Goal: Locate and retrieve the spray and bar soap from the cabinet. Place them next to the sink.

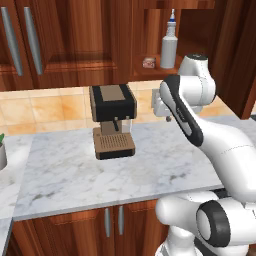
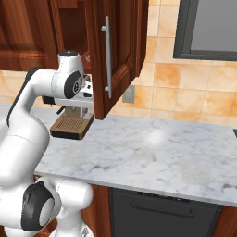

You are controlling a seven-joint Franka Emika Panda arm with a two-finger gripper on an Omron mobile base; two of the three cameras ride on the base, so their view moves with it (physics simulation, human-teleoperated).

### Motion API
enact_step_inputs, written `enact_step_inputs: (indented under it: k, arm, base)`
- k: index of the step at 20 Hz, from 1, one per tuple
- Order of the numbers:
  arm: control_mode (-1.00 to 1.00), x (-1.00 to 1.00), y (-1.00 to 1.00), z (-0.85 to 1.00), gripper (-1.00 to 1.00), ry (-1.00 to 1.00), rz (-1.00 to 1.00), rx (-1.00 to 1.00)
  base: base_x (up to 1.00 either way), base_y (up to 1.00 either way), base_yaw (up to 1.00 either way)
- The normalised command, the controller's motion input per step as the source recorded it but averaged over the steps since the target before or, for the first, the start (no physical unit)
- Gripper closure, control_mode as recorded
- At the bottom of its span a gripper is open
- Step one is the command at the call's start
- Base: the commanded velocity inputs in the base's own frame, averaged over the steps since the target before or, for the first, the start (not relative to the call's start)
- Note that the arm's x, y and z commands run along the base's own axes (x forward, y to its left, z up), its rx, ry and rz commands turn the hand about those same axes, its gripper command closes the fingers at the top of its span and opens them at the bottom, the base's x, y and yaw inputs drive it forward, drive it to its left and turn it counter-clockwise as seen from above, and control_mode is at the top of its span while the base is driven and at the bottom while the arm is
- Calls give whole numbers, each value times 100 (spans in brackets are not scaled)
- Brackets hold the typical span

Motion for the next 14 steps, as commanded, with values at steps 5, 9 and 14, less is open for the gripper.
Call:
enact_step_inputs:
  k: [5,9,14]
  arm:
    - [-100,-20,0,0,-100,-10,1,1]
    - [-100,-46,2,17,-100,-20,-1,0]
    - [-100,-46,0,19,-100,-14,-5,-5]
  base:
    - [0,0,0]
    - [0,0,0]
    - [0,0,0]
